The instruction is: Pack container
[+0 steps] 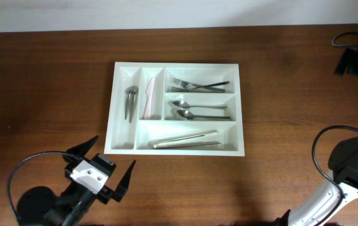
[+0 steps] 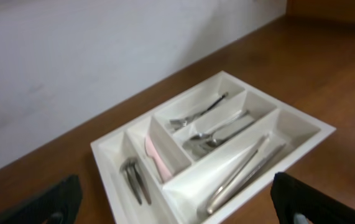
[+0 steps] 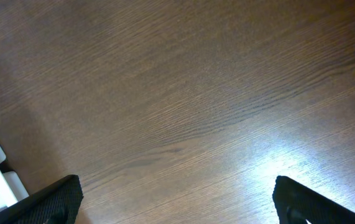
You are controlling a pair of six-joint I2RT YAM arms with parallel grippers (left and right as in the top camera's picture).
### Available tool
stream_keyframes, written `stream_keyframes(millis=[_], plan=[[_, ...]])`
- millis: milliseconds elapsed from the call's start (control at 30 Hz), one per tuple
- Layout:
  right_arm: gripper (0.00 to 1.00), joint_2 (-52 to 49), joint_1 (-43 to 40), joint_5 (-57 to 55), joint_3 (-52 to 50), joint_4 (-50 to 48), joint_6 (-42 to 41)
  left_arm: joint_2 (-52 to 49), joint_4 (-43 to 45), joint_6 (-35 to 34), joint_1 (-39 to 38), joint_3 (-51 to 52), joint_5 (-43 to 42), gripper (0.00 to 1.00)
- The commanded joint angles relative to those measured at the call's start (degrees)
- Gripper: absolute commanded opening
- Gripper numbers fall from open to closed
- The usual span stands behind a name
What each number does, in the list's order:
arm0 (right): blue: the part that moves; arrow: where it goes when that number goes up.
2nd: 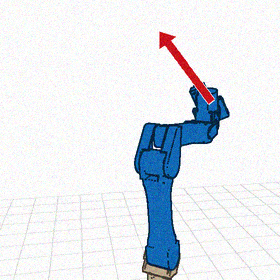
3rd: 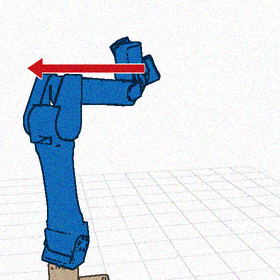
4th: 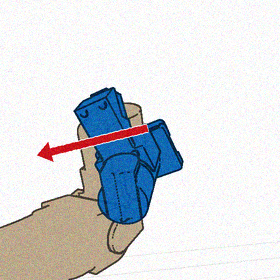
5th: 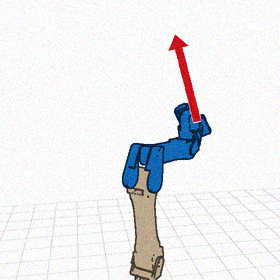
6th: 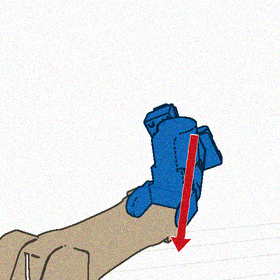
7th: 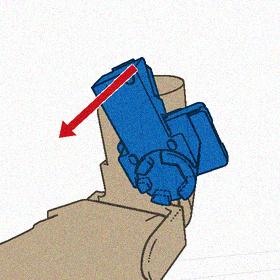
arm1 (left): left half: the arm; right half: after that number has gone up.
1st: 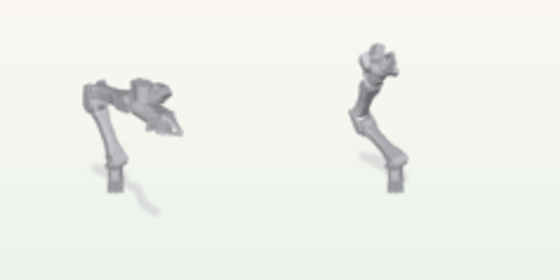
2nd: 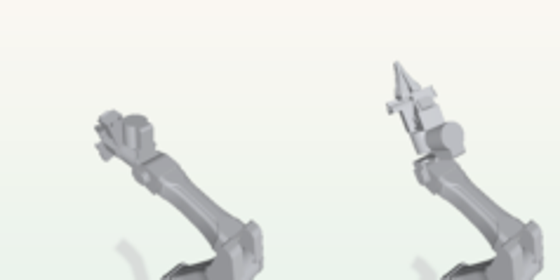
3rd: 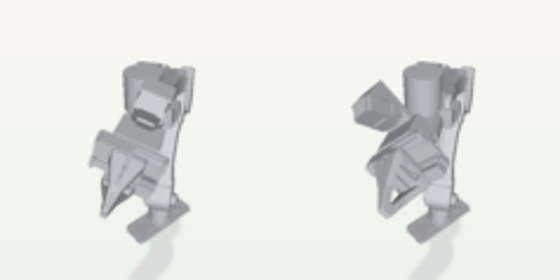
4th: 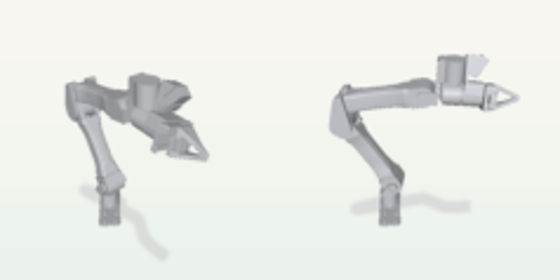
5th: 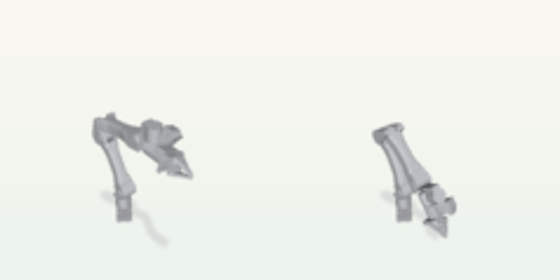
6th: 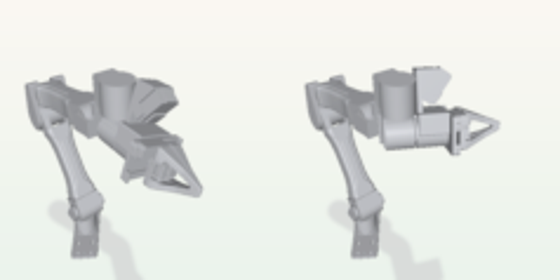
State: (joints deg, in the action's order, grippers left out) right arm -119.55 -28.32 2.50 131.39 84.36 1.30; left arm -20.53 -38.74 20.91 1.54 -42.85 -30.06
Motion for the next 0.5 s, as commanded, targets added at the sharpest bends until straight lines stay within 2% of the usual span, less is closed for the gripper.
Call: stream_keyframes(millis=[0, 233, 467], plan=[[0.99, 0.2, -0.2, 0.1, 0.0, 0.0, -0.5, 3.0, 4.6, -3.1, -0.4, 6.1, -0.7, 0.99], [0.99, 0.2, -0.2, 0.1, 0.0, 0.0, -0.5, 11.1, 17.2, -5.0, -2.5, 17.6, -0.3, 0.99], [0.99, 0.2, -0.2, 0.1, 0.0, 0.0, -0.5, 15.8, 19.9, -6.2, -2.7, 24.5, 1.0, 0.99]])
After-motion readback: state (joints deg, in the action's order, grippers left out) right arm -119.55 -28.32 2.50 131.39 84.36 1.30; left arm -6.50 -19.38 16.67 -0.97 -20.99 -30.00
